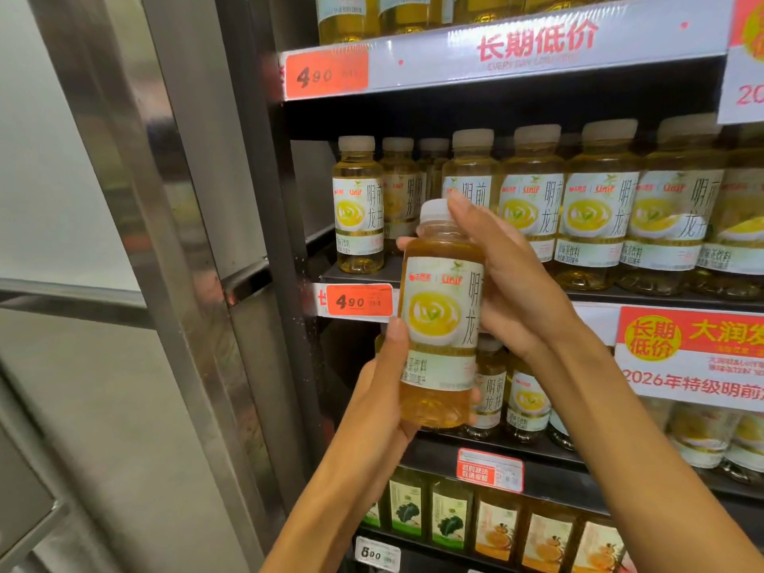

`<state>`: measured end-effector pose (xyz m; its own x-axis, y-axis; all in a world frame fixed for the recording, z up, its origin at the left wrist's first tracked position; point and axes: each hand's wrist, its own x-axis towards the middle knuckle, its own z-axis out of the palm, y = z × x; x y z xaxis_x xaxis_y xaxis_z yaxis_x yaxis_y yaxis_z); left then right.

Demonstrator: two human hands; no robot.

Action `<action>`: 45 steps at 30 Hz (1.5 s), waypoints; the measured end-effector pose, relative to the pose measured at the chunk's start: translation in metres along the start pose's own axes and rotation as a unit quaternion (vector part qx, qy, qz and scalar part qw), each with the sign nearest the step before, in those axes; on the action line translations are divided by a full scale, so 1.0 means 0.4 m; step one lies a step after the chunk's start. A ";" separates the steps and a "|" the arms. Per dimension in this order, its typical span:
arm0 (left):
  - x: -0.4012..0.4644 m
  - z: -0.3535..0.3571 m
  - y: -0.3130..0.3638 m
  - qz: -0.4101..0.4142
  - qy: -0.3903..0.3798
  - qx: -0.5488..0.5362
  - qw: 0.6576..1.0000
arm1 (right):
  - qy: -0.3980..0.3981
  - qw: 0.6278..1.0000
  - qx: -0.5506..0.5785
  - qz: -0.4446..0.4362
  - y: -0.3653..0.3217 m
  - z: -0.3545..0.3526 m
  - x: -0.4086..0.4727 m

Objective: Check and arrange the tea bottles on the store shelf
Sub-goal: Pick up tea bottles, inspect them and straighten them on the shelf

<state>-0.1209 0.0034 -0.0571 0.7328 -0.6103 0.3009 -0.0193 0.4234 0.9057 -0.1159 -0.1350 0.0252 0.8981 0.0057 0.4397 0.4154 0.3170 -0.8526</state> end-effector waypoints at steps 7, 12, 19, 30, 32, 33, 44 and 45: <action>-0.013 0.012 0.020 -0.072 -0.085 -0.198 0.974 | -0.057 0.994 0.064 0.061 -0.009 -0.008 0.011; -0.030 0.019 0.049 -0.085 -0.110 -0.271 0.953 | -0.041 0.990 0.073 0.115 -0.004 -0.007 0.023; -0.040 0.028 0.082 -0.090 -0.106 -0.330 0.934 | -0.060 0.981 0.101 0.153 0.012 -0.006 0.031; 0.012 -0.027 0.047 0.003 -0.010 0.073 0.997 | -0.052 0.996 -0.054 -0.054 -0.039 0.008 0.039; 0.039 -0.048 0.065 0.040 0.013 0.178 0.983 | -0.063 0.990 -0.083 -0.098 -0.051 0.010 0.036; 0.054 -0.056 0.074 0.060 0.015 0.209 0.976 | -0.066 0.988 -0.088 -0.110 -0.055 0.012 0.036; 0.183 -0.071 0.097 0.215 0.098 0.293 0.926 | 0.011 0.959 -0.187 -0.212 -0.092 0.037 0.084; 0.191 -0.070 0.091 0.216 0.115 0.292 0.924 | 0.021 0.957 -0.197 -0.214 -0.089 0.037 0.091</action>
<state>-0.0465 -0.0090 -0.0097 0.6949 -0.2807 0.6621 -0.6592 0.1193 0.7425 -0.1002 -0.1323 0.0758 0.6350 -0.0864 0.7677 0.7611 -0.1005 -0.6409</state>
